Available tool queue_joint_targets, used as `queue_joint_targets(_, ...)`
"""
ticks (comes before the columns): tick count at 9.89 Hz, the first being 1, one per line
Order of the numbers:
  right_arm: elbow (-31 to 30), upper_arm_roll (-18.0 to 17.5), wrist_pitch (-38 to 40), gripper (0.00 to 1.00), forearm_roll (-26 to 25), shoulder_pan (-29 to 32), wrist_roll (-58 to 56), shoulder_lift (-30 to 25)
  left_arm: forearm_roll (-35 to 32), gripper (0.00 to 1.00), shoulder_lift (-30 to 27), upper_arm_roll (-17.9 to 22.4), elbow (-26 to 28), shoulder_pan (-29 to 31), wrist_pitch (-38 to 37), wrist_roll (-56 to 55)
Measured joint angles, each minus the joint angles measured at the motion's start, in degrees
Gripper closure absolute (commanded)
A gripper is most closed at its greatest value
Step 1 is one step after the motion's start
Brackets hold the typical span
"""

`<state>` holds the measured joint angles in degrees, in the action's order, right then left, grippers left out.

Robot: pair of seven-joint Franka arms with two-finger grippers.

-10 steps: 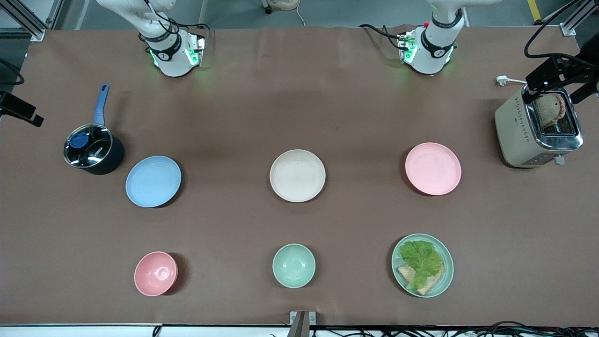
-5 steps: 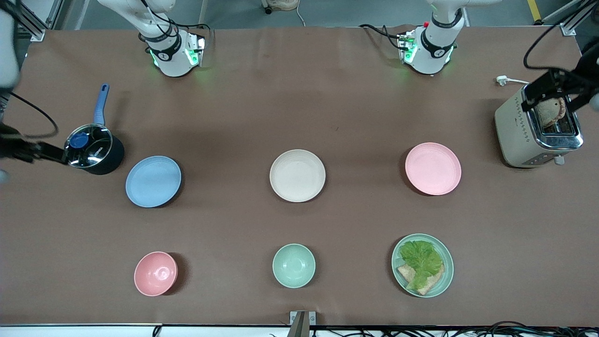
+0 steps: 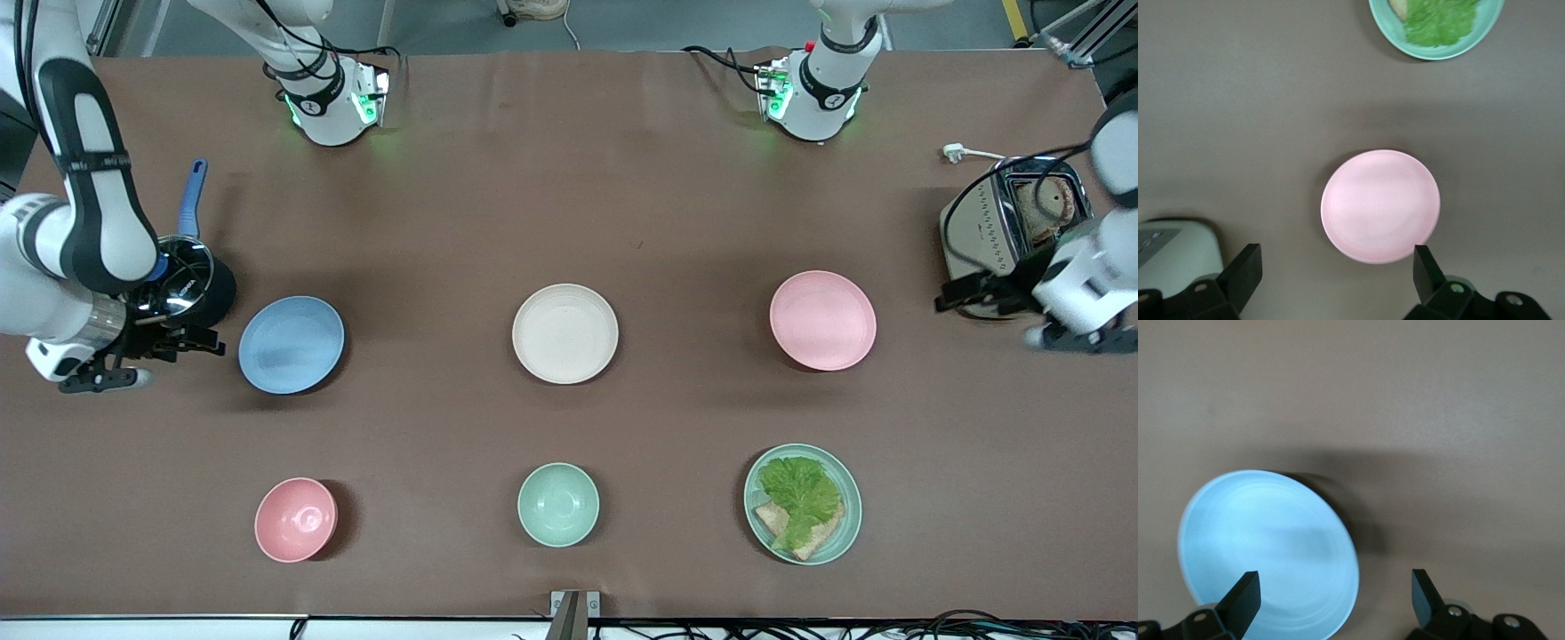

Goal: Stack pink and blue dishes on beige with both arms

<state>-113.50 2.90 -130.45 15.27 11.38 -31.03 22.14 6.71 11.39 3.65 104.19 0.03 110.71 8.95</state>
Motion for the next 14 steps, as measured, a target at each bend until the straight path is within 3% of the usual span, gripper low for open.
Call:
queue_joint_targets(2,-2.1,0.4,-4.8,0.17,4.1,0.5,-4.7,3.4,0.0,0.06,2.8,0.1,8.4,0.1,11.5,2.4)
queue_joint_targets(3,-3.1,0.3,-6.0,0.25,5.3,0.5,-5.2,4.4,0.0,0.14,4.1,0.1,11.3,0.1,14.1,3.3)
queue_joint_targets(4,-4.2,0.3,-6.2,0.32,5.9,0.5,-5.6,4.8,0.0,0.15,5.7,0.1,12.6,0.1,14.8,3.9)
queue_joint_targets(5,-5.3,0.3,-6.3,0.46,6.4,0.5,-5.7,4.8,0.0,0.15,7.7,0.1,13.0,0.1,15.6,4.4)
queue_joint_targets(7,-6.9,0.2,-6.3,0.87,8.8,0.5,-6.0,4.8,0.0,0.18,11.7,0.2,13.1,0.1,18.5,4.6)
queue_joint_targets(8,-7.3,0.2,-6.3,0.99,9.7,0.5,-6.0,4.8,0.0,0.2,13.3,0.1,13.1,0.1,19.1,4.8)
queue_joint_targets(9,-7.4,0.2,-6.3,0.99,10.7,0.5,-6.0,4.8,0.0,0.29,14.6,0.1,13.1,0.1,19.5,5.0)
queue_joint_targets(10,-6.9,0.2,-5.6,0.99,11.6,0.5,-6.0,4.7,0.0,0.62,15.4,0.1,13.1,0.1,19.6,5.2)
queue_joint_targets(12,-2.3,1.5,2.1,0.99,12.1,0.4,-5.4,3.9,0.0,0.96,16.0,0.2,13.2,0.2,19.6,6.0)
queue_joint_targets(14,7.2,4.6,15.1,0.99,9.3,0.3,-2.4,3.6,0.0,1.0,15.9,0.2,13.2,0.4,19.6,7.2)
